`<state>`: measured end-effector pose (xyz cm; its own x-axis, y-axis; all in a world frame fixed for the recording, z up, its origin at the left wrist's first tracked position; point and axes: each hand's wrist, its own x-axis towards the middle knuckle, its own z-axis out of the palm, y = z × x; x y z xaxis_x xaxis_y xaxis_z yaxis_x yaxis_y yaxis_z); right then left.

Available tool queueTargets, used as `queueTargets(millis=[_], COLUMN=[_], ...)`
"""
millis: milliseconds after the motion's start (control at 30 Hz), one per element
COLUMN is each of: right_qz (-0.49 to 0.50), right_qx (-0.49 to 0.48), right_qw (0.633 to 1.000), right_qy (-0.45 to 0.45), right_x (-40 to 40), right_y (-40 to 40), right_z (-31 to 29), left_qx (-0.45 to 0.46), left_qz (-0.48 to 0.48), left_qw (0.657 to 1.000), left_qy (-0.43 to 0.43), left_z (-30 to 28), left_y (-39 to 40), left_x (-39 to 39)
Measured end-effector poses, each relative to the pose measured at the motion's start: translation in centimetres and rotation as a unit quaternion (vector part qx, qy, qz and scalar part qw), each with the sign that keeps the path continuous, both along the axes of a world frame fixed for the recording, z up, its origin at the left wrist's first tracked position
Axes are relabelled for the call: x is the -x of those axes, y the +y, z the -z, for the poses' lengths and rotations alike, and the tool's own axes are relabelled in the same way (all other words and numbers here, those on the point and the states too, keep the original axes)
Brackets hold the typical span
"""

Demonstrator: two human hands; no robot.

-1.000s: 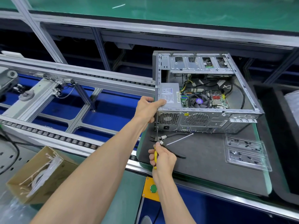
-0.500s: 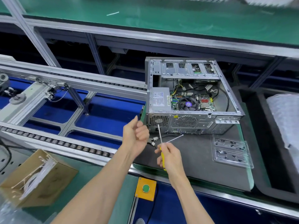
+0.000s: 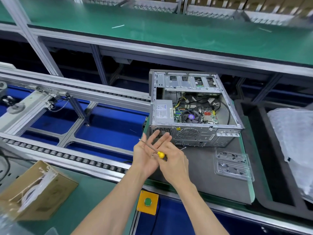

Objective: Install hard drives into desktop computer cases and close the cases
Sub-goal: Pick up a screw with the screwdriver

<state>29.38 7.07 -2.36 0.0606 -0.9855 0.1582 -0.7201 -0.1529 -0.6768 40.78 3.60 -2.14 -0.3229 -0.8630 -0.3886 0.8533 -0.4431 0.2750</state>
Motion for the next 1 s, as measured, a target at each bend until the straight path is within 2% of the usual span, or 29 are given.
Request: queueTargets(millis=[133,200,300,400,467,600,733,800,900,1000], right_qz=[-0.007,0.014,0.064,0.077,0.075,0.063,0.09,0.109,0.098,0.06], right_qx=[-0.042,-0.066,-0.105,-0.107,-0.109,-0.137,-0.171,-0.193,-0.205,-0.205], right_qw=[0.999,0.998,0.986,0.98,0.974,0.963,0.947,0.929,0.914,0.917], right_qy=[0.014,-0.014,-0.115,-0.148,-0.183,-0.223,-0.258,-0.297,-0.338,-0.337], right_x=[-0.1,-0.2,0.3,0.9,1.1,1.2,1.3,1.3,0.9,0.2], right_y=[-0.2,-0.5,-1.3,-2.1,-2.3,-2.5,-2.8,-2.7,-2.1,-1.5], right_z=[-0.3,-0.3,-0.5,-0.8,-1.1,-1.5,-1.4,-1.1,-0.6,-0.4], left_qx=[0.007,0.007,0.027,0.087,0.1,0.117,0.13,0.119,0.053,0.007], left_qz=[0.017,0.005,-0.011,0.022,0.023,-0.003,-0.003,-0.004,-0.054,-0.095], left_qw=[1.0,0.999,0.989,0.956,0.941,0.944,0.925,0.926,0.956,0.97], left_qy=[-0.02,-0.049,-0.146,-0.281,-0.322,-0.308,-0.357,-0.358,-0.282,-0.223], left_z=[0.4,0.9,1.8,2.3,2.3,1.9,1.6,1.9,2.4,2.5], left_y=[0.3,0.5,1.2,2.0,2.2,1.8,1.4,1.1,0.4,-0.4], left_x=[0.0,-0.1,-0.4,-0.5,-0.5,-0.5,-1.3,-1.7,-2.2,-2.5])
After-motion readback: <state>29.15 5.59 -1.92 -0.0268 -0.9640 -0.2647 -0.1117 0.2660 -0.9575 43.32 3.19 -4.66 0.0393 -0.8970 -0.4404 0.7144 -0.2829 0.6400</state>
